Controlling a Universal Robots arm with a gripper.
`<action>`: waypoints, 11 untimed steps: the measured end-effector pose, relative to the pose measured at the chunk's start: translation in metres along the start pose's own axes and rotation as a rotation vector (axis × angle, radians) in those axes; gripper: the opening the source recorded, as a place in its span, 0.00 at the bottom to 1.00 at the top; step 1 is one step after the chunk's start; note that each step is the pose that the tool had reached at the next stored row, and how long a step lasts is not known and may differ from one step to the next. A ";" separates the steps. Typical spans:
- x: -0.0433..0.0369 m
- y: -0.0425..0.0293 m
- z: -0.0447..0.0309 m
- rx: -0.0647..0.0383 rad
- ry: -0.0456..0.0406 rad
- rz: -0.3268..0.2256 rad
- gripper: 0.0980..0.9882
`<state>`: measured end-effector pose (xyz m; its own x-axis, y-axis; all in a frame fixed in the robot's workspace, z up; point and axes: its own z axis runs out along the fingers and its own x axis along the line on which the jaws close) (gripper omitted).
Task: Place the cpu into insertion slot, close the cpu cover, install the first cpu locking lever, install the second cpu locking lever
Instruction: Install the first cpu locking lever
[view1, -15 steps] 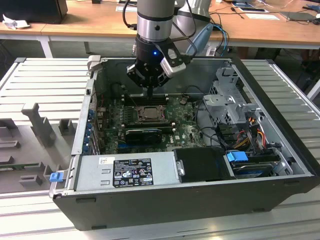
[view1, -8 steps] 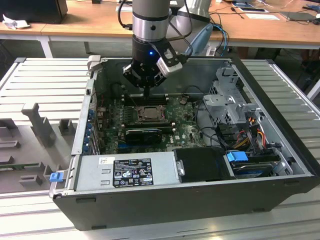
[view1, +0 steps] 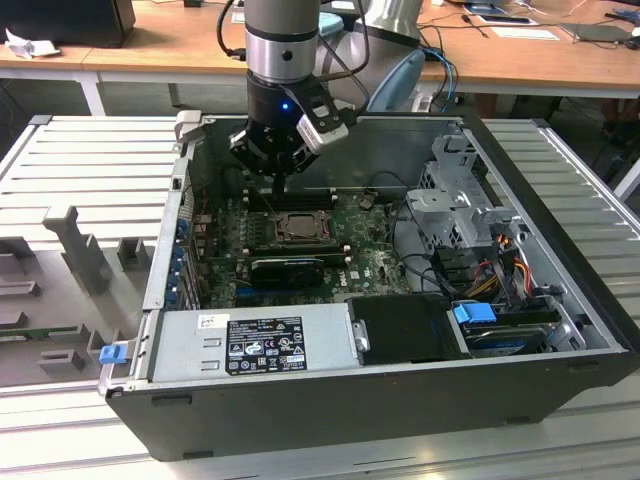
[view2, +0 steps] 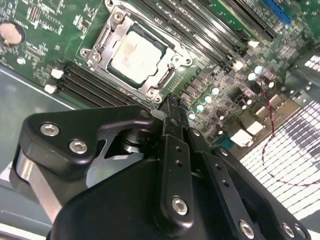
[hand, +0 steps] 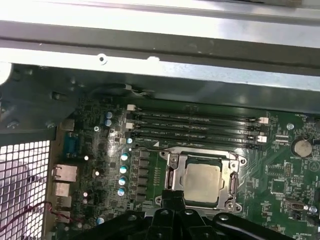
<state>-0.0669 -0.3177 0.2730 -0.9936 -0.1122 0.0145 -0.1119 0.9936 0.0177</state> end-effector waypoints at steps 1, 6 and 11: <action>0.0002 0.0000 0.0001 0.000 -0.0002 -0.012 0.01; 0.0206 0.0023 0.0035 0.001 -0.0084 -0.014 0.01; 0.0280 0.0052 0.0083 -0.001 -0.0088 -0.004 0.01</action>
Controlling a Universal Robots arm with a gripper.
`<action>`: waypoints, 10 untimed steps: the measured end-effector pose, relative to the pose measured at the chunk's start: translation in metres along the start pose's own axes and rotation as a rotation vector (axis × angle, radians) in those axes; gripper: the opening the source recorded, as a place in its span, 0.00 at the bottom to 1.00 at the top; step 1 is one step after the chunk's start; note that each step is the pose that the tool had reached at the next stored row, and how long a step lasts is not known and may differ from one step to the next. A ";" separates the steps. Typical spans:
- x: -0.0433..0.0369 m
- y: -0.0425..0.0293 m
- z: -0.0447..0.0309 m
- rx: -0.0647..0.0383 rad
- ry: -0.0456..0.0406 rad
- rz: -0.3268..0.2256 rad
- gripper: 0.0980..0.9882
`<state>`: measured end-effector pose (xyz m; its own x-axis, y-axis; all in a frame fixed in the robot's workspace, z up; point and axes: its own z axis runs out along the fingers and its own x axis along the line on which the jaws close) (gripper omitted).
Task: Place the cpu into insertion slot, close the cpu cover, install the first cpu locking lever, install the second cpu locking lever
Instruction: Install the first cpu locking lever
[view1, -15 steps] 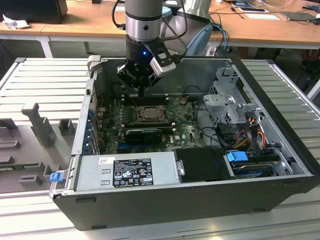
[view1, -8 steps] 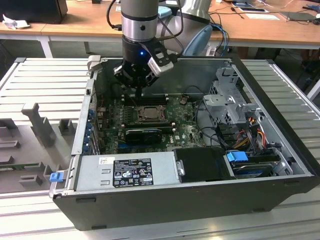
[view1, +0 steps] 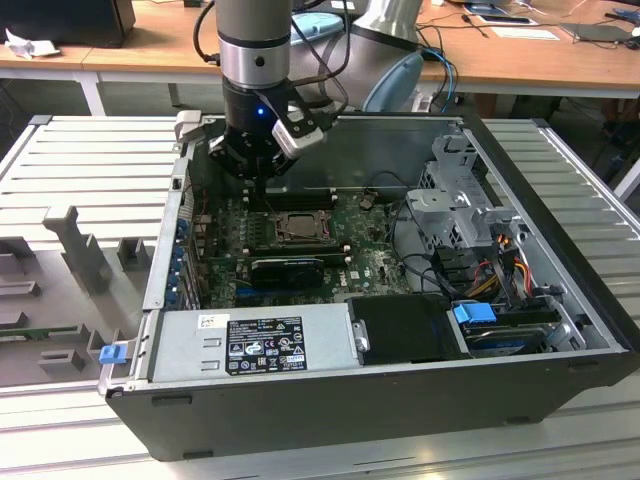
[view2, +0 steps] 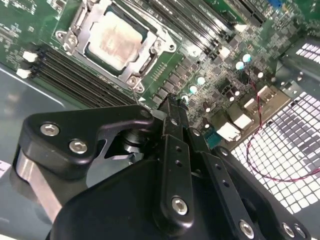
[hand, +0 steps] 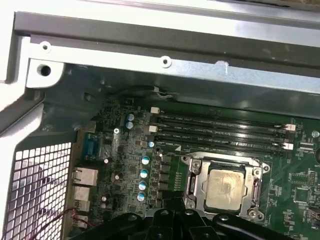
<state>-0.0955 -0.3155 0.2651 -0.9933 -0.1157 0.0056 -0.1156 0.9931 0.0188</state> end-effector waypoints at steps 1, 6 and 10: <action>0.0015 0.0009 0.0008 -0.001 -0.0002 0.000 0.01; 0.0112 0.0060 0.0063 -0.006 -0.0008 0.001 0.01; 0.0126 0.0113 0.0119 -0.011 -0.0014 0.001 0.01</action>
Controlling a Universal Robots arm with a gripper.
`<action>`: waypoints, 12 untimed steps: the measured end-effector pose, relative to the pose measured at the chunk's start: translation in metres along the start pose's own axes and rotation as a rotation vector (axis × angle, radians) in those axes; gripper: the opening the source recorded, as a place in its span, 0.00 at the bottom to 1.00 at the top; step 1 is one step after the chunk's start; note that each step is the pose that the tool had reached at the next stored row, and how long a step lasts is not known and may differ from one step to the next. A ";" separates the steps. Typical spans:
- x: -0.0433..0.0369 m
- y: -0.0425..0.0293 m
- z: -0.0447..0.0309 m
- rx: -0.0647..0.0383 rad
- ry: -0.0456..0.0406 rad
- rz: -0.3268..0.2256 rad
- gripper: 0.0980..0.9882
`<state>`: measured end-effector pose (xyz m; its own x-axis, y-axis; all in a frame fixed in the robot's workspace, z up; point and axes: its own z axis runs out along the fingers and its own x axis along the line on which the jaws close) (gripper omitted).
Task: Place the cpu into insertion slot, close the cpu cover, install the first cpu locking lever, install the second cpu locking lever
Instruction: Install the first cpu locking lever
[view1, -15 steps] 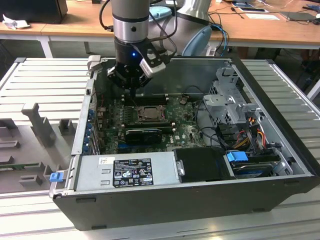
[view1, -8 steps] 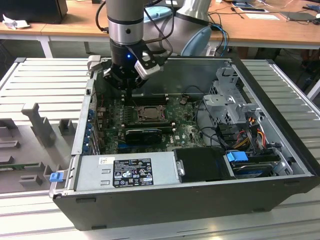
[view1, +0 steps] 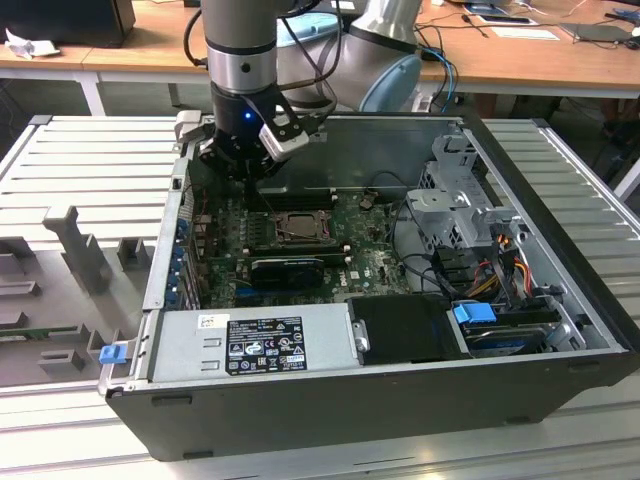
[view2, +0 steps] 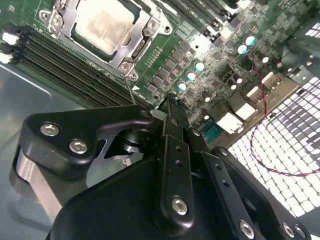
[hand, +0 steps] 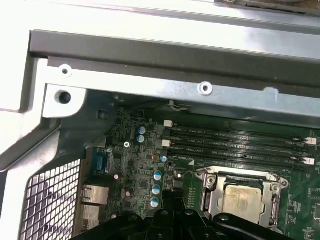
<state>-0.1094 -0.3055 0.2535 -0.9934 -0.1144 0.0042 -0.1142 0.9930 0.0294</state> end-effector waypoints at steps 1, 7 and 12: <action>0.0008 0.0012 0.0010 -0.003 -0.0002 0.000 0.01; 0.0051 0.0090 0.0017 -0.012 -0.0012 0.000 0.01; 0.0035 0.0138 0.0018 -0.012 -0.0012 0.000 0.01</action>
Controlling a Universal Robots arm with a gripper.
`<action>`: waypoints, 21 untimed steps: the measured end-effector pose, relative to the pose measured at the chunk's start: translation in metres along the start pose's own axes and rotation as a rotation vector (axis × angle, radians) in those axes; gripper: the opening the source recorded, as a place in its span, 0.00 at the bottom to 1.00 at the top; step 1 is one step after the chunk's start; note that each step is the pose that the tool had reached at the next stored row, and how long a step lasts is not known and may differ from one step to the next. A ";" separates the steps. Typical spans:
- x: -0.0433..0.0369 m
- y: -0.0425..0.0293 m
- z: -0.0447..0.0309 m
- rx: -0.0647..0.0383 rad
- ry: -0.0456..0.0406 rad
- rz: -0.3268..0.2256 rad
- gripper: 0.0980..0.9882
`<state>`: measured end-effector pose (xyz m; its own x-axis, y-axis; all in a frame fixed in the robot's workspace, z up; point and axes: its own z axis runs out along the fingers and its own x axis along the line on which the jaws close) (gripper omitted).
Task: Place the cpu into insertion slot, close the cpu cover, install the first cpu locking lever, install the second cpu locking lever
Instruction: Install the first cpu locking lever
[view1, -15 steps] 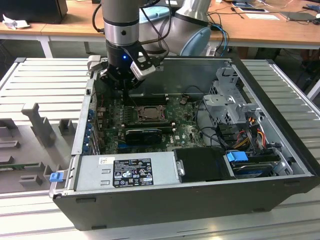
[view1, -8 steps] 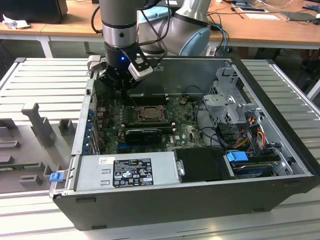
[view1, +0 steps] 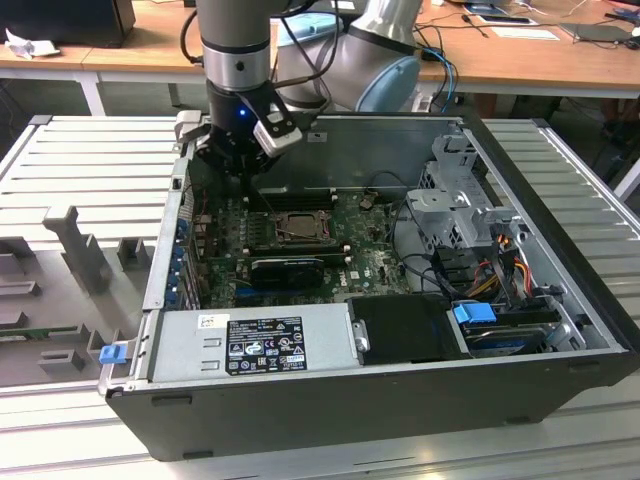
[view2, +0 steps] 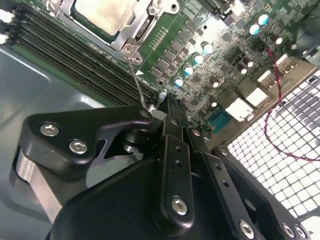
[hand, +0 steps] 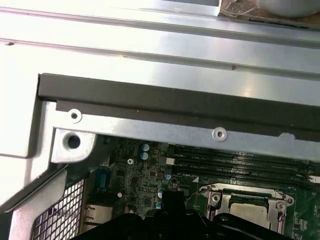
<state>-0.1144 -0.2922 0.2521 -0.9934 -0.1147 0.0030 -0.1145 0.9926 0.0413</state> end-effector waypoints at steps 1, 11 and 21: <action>-0.0011 0.0000 0.0000 0.000 0.0000 0.000 0.01; -0.0219 -0.0022 -0.0003 0.000 -0.0001 0.000 0.01; -0.0294 -0.0031 -0.0003 0.000 0.0000 0.000 0.01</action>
<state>-0.0849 -0.2919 0.2522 -0.9934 -0.1144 0.0030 -0.1142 0.9926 0.0413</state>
